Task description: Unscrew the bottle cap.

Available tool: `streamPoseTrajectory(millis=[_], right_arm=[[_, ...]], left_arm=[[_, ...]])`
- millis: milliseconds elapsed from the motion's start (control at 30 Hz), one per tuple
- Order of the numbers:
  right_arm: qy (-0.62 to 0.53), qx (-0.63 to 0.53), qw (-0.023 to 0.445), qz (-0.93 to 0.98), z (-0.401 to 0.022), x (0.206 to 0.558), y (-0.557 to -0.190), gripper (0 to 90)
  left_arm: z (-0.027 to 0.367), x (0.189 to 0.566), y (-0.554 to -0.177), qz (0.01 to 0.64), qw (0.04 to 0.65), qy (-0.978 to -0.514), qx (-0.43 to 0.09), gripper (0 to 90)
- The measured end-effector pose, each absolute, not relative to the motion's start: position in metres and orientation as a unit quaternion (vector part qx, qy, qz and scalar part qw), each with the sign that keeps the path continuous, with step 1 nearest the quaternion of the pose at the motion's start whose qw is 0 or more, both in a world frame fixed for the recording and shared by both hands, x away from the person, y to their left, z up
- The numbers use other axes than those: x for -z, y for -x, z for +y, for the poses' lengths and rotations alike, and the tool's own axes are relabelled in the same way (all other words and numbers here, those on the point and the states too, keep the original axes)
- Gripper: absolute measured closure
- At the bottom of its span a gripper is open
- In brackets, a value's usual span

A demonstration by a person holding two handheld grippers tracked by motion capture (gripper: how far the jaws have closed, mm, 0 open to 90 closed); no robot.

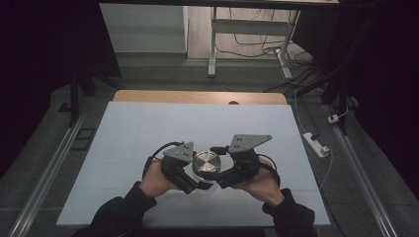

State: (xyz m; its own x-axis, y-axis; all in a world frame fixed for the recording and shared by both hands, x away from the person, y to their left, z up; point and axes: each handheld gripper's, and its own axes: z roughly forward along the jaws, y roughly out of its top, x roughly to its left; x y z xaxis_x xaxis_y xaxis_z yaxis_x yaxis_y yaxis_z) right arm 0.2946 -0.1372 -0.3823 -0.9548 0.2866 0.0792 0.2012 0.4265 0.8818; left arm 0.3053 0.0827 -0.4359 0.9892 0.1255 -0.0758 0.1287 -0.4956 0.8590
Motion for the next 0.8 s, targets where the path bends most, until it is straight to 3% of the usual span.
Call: streamPoseTrajectory(millis=[333,800], right_arm=[[-0.127,-0.538,0.043,0.832,-0.143,0.376,-0.294,19.7],[-0.143,-0.540,0.082,0.825,-0.150,0.375,-0.297,19.7]], left_arm=[[0.082,0.442,-0.308,0.058,0.487,-0.871,0.011,15.3],[0.093,0.446,-0.317,0.112,0.483,-0.868,-0.017,15.3]])
